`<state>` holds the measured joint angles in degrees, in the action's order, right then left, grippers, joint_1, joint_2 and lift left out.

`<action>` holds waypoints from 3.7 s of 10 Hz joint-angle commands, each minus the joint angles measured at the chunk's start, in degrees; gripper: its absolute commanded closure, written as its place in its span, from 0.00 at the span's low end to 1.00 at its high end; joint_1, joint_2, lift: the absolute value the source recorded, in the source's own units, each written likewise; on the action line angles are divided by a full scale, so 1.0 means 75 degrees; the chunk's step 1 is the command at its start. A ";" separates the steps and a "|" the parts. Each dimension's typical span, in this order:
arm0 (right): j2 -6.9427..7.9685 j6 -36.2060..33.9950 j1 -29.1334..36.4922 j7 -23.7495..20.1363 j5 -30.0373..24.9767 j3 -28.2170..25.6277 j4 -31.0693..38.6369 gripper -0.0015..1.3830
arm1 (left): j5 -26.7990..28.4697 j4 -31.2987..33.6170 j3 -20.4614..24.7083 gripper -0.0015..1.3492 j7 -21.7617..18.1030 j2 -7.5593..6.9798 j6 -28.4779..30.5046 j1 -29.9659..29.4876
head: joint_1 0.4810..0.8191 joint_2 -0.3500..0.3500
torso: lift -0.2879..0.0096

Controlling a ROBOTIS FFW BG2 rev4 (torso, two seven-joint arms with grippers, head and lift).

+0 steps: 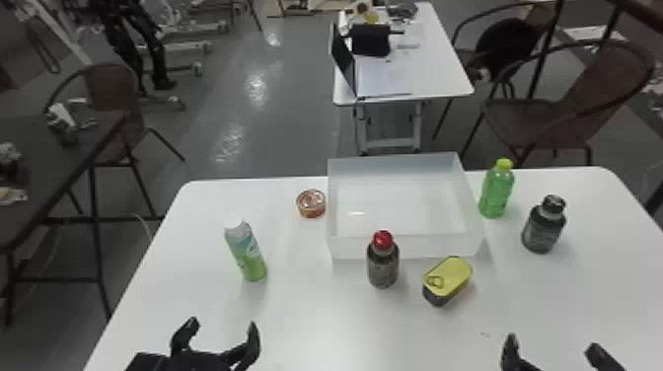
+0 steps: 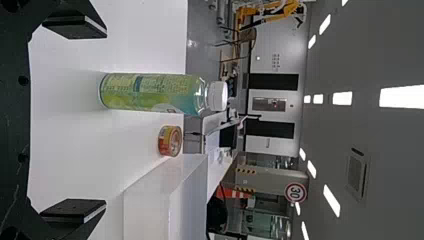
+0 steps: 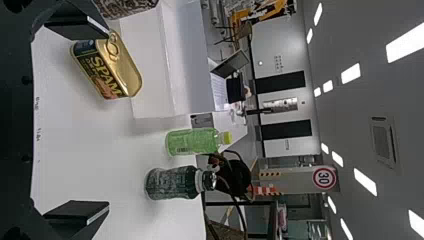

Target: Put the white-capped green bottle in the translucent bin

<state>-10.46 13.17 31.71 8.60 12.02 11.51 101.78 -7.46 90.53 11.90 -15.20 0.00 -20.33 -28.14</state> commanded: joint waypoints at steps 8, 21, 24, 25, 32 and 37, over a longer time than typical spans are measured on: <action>0.0012 -0.0010 -0.0009 0.0001 0.0085 0.0012 -0.0047 0.07 | 0.0033 -0.0082 -0.0099 0.08 -0.0047 0.0020 0.0613 0.0283 | 0.63 0.72 | 0.88; 0.0258 0.0002 -0.0384 -0.0280 0.0249 0.0035 -0.0410 0.06 | 0.1100 -0.4875 0.0276 0.07 -0.0914 -0.0914 0.1844 0.5099 | 0.63 0.73 | 0.88; 0.0398 0.0002 -0.0408 -0.0338 0.0202 0.0035 -0.0469 0.06 | 0.1404 -0.5074 0.0639 0.28 -0.0903 -0.1008 0.1808 0.5193 | 0.63 0.77 | 0.88; 0.0398 0.0002 -0.0408 -0.0338 0.0214 0.0024 -0.0480 0.07 | 0.1357 -0.5109 0.0639 0.57 -0.0832 -0.0996 0.1832 0.5146 | 0.63 0.79 | 0.88; 0.0398 0.0002 -0.0337 -0.0409 0.0272 0.0000 -0.0433 0.07 | 0.1861 -0.3270 0.0042 0.61 -0.0633 -0.0680 0.1738 0.4842 | 0.63 0.77 | 0.88; 0.0398 0.0002 -0.0478 -0.0432 0.0319 0.0035 -0.0539 0.07 | 0.2869 -0.2168 -0.2115 0.61 -0.2274 -0.0574 0.3367 0.6154 | 0.63 0.54 | 0.88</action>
<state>-7.47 13.18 28.47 5.36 14.41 11.71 97.95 10.59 74.31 -2.28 -31.74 -4.49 3.09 15.95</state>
